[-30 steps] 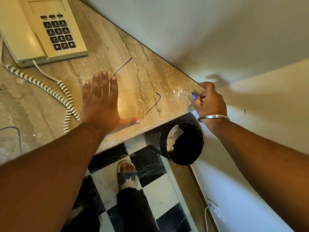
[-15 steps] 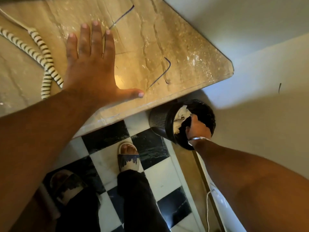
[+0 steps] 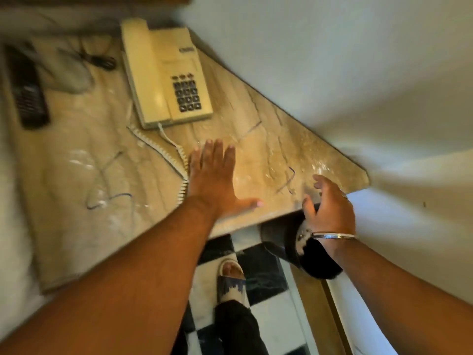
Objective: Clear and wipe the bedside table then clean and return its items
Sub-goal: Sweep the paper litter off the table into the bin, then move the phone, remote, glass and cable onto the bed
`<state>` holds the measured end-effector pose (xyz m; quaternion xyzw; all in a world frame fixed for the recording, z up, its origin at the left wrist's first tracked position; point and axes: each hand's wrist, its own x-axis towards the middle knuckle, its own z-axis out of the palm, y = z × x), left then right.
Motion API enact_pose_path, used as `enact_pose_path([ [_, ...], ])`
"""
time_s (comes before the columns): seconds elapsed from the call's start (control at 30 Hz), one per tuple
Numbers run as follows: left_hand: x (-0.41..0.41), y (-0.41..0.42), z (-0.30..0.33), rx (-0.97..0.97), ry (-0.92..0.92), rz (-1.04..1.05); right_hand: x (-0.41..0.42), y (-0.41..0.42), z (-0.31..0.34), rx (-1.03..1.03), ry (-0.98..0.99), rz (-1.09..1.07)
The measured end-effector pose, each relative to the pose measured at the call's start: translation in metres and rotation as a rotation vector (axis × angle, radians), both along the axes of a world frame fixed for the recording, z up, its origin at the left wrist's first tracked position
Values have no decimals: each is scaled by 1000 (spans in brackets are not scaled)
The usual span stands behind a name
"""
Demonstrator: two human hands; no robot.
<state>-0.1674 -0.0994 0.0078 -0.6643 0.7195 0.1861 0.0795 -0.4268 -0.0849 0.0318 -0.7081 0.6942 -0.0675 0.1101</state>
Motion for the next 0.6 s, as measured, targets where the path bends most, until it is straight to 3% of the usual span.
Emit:
enact_pose_path([
  [0.1, 42, 6, 33, -67, 13, 54, 60, -26, 31, 7, -46, 98],
  [0.27, 120, -28, 71, -171, 48, 327, 152, -81, 52, 102, -193, 89],
  [0.37, 145, -57, 68, -185, 118, 433, 196, -126, 40, 225, -307, 47],
  [0.5, 151, -94, 43, -72, 356, 739, 244, -183, 11, 321, -406, 7],
  [0.6, 146, -115, 28, -70, 425, 896, 266, -214, -4, 410, -470, -80],
])
